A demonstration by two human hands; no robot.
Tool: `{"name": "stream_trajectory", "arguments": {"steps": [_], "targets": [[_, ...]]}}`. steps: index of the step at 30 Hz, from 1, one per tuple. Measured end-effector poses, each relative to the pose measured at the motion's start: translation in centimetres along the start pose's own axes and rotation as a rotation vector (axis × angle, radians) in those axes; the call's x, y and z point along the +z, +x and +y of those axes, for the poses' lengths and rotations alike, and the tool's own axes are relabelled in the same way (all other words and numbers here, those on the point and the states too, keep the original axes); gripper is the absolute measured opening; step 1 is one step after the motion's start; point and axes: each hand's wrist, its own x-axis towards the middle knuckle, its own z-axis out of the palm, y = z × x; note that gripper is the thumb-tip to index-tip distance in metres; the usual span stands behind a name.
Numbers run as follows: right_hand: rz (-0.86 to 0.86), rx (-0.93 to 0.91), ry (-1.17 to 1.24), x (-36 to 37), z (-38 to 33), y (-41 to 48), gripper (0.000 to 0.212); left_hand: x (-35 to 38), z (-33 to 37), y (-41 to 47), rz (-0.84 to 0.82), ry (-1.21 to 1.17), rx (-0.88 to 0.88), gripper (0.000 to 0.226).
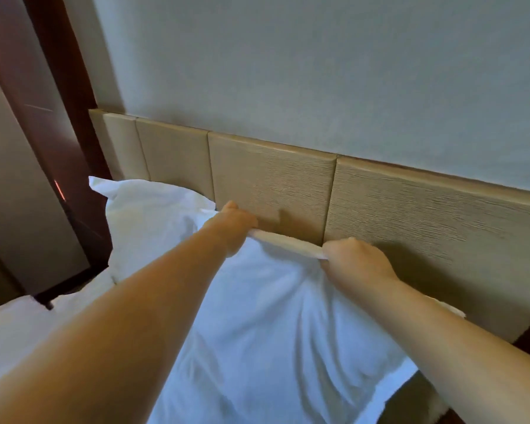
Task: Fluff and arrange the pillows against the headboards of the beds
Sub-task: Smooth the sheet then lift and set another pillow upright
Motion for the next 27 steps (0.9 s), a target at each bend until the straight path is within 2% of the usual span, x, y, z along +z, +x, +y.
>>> {"name": "stream_trajectory", "arguments": {"steps": [4, 6, 8, 14, 18, 22, 27], "targets": [[0.044, -0.069, -0.134, 6.5, 1.3, 2.4, 0.008, 4.5, -0.2, 3.4, 0.008, 0.069, 0.005, 0.026], [0.133, -0.086, -0.122, 9.2, 1.7, 3.1, 0.026, 5.7, -0.3, 4.1, 0.054, 0.074, 0.0, 0.022], [0.198, -0.058, -0.106, 10.7, 1.7, 3.5, 0.029, 6.4, -0.5, 4.6, 0.086, 0.09, 0.032, 0.021], [0.39, -0.122, -0.287, 10.9, -0.5, 3.7, 0.016, 6.8, 0.6, 4.9, 0.068, -0.002, 0.016, 0.024], [0.491, -0.21, -0.21, 9.3, -2.7, 3.1, 0.015, 6.2, 1.5, 1.9, 0.128, -0.166, 0.083, 0.026], [0.347, -0.267, -0.07, 7.1, -6.2, 0.8, 0.031, 4.1, 1.6, -2.9, 0.147, -0.159, 0.096, 0.029], [0.144, -0.257, -0.068, 4.5, -11.0, -4.6, 0.014, 2.2, -0.2, -11.7, -0.023, -0.113, -0.105, 0.026]]}}
